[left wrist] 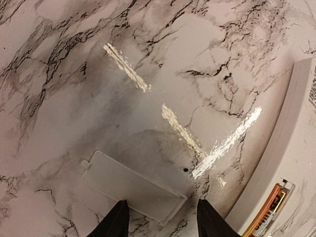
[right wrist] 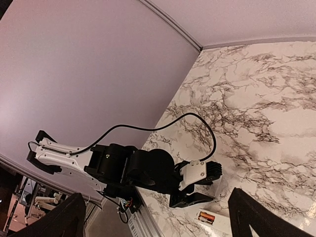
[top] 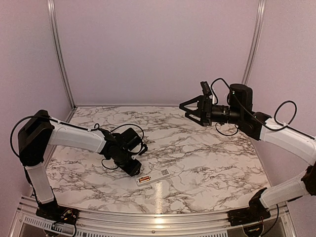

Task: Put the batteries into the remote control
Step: Pick up the battery cover from the center of the board.

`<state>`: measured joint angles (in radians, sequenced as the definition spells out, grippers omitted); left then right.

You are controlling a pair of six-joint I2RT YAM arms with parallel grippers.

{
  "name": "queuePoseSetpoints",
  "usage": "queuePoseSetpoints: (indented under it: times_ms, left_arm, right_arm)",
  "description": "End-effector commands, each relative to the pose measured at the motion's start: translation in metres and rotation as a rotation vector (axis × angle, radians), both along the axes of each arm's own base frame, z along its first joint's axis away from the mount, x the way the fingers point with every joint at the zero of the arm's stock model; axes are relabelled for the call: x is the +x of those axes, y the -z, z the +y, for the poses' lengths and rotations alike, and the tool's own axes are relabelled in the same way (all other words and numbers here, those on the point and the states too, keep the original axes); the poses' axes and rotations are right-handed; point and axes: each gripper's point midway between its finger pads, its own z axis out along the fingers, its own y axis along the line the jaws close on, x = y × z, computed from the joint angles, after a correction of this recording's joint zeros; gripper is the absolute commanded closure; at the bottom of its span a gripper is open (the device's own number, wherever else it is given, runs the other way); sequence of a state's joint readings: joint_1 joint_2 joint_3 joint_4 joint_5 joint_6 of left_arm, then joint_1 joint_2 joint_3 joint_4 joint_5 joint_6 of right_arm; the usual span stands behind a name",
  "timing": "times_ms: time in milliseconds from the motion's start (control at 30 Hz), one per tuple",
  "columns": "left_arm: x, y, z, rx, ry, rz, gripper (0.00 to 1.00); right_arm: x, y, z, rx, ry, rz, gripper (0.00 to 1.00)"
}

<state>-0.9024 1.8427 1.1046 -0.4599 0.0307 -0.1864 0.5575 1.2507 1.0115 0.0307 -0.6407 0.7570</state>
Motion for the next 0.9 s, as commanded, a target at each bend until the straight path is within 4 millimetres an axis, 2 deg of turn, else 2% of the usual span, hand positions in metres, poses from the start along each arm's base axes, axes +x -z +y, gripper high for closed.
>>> queuePoseSetpoints:
  times_ms: [0, 100, 233, 433, 633, 767, 867]
  left_arm:
    - [-0.004, 0.01, 0.001, 0.041, 0.059, -0.002, 0.56]
    - [0.003, 0.01, 0.013, 0.1, 0.006, -0.037, 0.56]
    - [0.002, 0.014, 0.028, 0.158, -0.036, -0.044, 0.45]
    - [0.005, 0.011, 0.056, 0.219, -0.088, -0.082, 0.43]
    - [0.027, 0.008, 0.078, 0.23, -0.18, -0.103, 0.43]
    - [0.034, 0.002, 0.083, 0.212, -0.225, -0.115, 0.43]
    - [0.028, -0.017, 0.061, 0.052, -0.202, -0.108, 0.43]
  right_arm:
    - [0.0, -0.005, -0.002, 0.024, -0.006, -0.01, 0.01]
    - [0.0, -0.006, -0.002, 0.026, -0.007, -0.013, 0.01]
    - [0.0, -0.005, -0.003, 0.026, -0.005, -0.013, 0.01]
    - [-0.001, -0.006, -0.002, 0.031, -0.01, -0.015, 0.01]
    - [-0.001, -0.007, -0.002, 0.036, -0.013, -0.018, 0.01]
    - [-0.002, -0.007, -0.003, 0.035, -0.012, -0.018, 0.01]
    - [-0.003, -0.008, -0.004, 0.035, -0.01, -0.021, 0.01]
